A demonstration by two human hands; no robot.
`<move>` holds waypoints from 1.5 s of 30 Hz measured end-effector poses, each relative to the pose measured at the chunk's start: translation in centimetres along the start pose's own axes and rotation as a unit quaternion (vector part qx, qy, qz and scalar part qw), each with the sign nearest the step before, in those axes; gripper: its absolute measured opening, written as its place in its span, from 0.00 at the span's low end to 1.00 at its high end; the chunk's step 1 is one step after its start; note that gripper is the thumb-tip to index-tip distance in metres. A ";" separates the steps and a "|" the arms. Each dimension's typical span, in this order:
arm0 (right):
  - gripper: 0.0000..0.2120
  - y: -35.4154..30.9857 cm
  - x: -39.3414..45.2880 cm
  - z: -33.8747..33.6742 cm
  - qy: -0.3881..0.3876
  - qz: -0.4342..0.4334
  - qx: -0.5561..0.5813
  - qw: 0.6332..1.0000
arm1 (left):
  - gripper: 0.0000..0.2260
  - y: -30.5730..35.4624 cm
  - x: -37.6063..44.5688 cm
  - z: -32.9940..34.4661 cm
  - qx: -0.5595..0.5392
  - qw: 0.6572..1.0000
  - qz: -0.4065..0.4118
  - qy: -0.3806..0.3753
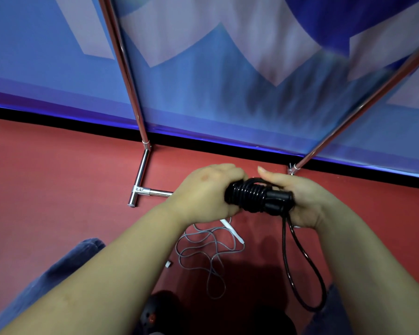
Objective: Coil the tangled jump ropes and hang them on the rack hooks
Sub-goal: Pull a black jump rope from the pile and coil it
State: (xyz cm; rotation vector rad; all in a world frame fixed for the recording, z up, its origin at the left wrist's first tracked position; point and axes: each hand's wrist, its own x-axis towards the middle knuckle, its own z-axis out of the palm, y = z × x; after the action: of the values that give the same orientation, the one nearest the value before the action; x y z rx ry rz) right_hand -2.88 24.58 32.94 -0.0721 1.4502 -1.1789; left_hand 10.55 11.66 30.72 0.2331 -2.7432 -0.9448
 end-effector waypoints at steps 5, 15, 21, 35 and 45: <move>0.14 0.1 0.4 0.8 0.067 -0.026 0.019 0.997 | 0.19 0.4 0.5 -0.9 -0.158 0.974 -0.162 0.032; 0.12 1.5 0.5 2.7 0.060 -0.125 -0.397 0.907 | 0.19 -2.1 0.5 -1.6 -0.117 0.913 -0.375 0.112; 0.09 1.8 -0.3 4.0 0.025 -0.195 -0.550 0.812 | 0.18 -1.8 0.3 -0.9 0.011 0.912 -0.410 0.022; 0.06 0.8 0.0 1.3 0.107 -0.253 -0.339 0.900 | 0.17 -0.4 0.1 -0.5 -0.198 0.919 -0.196 -0.278; 0.18 -0.3 -0.3 2.2 0.015 -0.128 -0.021 0.991 | 0.15 -0.1 0.2 -2.6 -0.478 0.833 -0.178 -0.214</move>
State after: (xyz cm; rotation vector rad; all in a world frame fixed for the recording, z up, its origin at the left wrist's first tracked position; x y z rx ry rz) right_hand -1.23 23.35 33.81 -0.2789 1.5251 -1.3613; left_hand 11.08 10.03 32.68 0.3716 -2.1749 -2.5739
